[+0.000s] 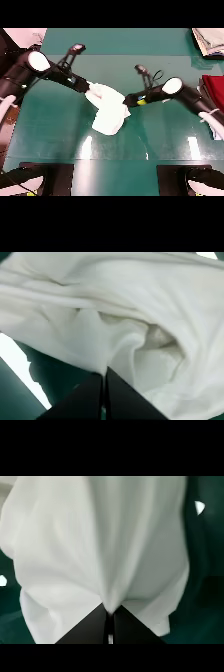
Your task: Fold the shirts.
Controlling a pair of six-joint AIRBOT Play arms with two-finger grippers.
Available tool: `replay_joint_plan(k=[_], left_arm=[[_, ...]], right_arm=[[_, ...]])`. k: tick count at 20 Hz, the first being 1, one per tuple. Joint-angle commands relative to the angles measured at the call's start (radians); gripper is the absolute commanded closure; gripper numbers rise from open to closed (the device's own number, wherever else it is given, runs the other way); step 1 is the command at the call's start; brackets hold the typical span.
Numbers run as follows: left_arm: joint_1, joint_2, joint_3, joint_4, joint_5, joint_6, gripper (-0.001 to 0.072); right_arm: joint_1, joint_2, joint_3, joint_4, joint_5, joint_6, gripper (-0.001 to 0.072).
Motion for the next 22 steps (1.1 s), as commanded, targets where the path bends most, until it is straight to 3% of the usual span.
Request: replay_joint_plan(k=[1, 3, 9, 18, 22], left_arm=[[0.001, 0.126, 0.118, 0.264, -0.021, -0.014, 0.0682], [0.001, 0.202, 0.198, 0.291, -0.017, -0.012, 0.0682], [0.001, 0.329, 0.368, 0.29, -0.021, -0.012, 0.0682], [0.001, 0.394, 0.644, 0.278, -0.159, -0.013, 0.0682], [0.001, 0.425, 0.687, 0.238, -0.167, -0.013, 0.0682]], right_arm=[[-0.141, 0.127, 0.141, -0.357, 0.201, 0.112, 0.0697], [-0.24, 0.209, 0.238, -0.435, 0.254, 0.11, 0.0697], [-0.43, 0.364, 0.478, -0.431, 0.264, 0.073, 0.0697], [-0.455, 0.465, 0.696, -0.433, 0.41, 0.048, 0.0697], [-0.454, 0.414, 0.786, -0.422, 0.493, 0.049, 0.0697]])
